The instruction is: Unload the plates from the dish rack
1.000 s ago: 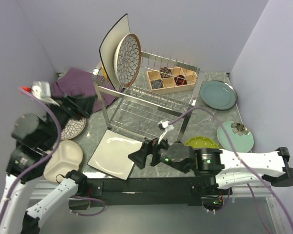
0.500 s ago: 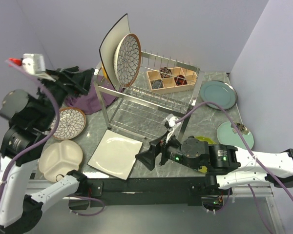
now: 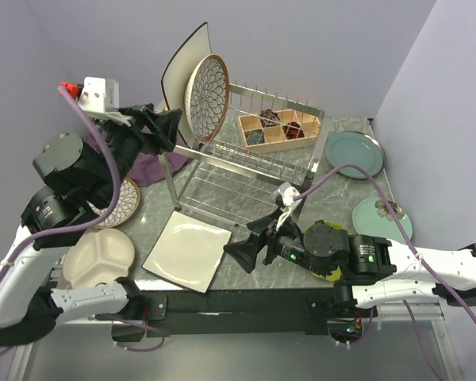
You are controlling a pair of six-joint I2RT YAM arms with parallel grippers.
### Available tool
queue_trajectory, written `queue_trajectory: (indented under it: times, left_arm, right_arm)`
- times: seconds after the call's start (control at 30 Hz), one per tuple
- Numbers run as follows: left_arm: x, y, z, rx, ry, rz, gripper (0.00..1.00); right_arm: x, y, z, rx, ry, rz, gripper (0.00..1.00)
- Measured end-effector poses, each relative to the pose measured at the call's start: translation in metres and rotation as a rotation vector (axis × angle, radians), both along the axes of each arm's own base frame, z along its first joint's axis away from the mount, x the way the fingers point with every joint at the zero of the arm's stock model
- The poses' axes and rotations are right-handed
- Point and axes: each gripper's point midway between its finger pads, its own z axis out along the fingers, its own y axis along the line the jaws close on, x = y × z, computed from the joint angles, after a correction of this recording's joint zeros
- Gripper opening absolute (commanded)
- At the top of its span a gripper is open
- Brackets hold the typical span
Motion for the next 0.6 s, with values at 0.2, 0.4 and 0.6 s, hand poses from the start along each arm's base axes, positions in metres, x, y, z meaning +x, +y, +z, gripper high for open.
queue_trajectory:
  times: [0.2,0.4,0.6]
  left_arm:
    - [-0.045,-0.057,0.023,0.092,-0.138,0.069,0.79]
    - [-0.052,-0.129,-0.014,0.387,-0.135,0.245,0.77]
    - [-0.027,-0.139,-0.003,0.422,-0.079,0.242,0.82]
  right_arm:
    - [0.003,-0.002,0.0,0.001,0.0,-0.021,1.0]
    - [0.003,-0.006,-0.006,-0.014,0.024,-0.033,1.0]
    - [0.0,-0.026,-0.008,0.034,0.039,-0.034,1.0]
